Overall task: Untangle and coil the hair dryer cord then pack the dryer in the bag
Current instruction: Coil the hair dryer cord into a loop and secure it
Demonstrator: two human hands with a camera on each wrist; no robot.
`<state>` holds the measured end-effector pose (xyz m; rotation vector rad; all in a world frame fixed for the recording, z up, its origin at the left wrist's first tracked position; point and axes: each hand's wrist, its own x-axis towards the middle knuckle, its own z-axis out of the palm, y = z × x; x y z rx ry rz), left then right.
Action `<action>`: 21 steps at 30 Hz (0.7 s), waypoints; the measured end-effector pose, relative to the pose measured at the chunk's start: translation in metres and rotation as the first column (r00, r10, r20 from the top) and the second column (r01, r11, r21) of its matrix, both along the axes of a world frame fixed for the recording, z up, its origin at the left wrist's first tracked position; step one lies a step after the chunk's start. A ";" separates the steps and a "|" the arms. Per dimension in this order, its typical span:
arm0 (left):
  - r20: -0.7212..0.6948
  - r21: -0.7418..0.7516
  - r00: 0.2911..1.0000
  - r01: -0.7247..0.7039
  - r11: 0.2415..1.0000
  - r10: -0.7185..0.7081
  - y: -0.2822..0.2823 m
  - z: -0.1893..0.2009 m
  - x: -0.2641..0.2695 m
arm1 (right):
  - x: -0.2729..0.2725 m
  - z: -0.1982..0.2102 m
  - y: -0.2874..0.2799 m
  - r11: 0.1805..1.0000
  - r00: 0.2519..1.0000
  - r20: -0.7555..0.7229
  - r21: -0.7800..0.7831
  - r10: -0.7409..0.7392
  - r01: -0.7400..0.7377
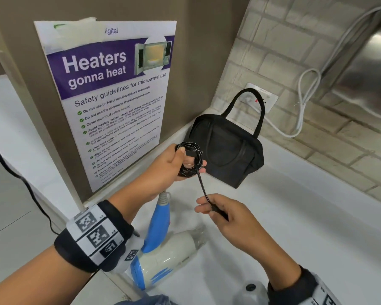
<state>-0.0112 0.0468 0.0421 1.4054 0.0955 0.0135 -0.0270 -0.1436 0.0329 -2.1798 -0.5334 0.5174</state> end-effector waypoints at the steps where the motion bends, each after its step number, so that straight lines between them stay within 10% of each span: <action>1: 0.023 0.054 1.000 0.007 0.999 -0.008 0.001 0.001 0.000 | 0.002 0.001 0.001 1.000 1.000 -0.007 -0.005 0.011 -0.011; 14: 0.144 0.414 0.979 0.075 0.907 -0.147 -0.001 0.002 -0.008 | 0.028 0.023 0.049 0.880 0.911 -0.376 0.359 -0.169 0.311; 21: 0.109 0.121 0.983 0.132 0.984 -0.146 0.004 -0.002 -0.004 | 0.026 0.022 0.055 0.888 0.950 -0.255 0.372 -0.182 0.270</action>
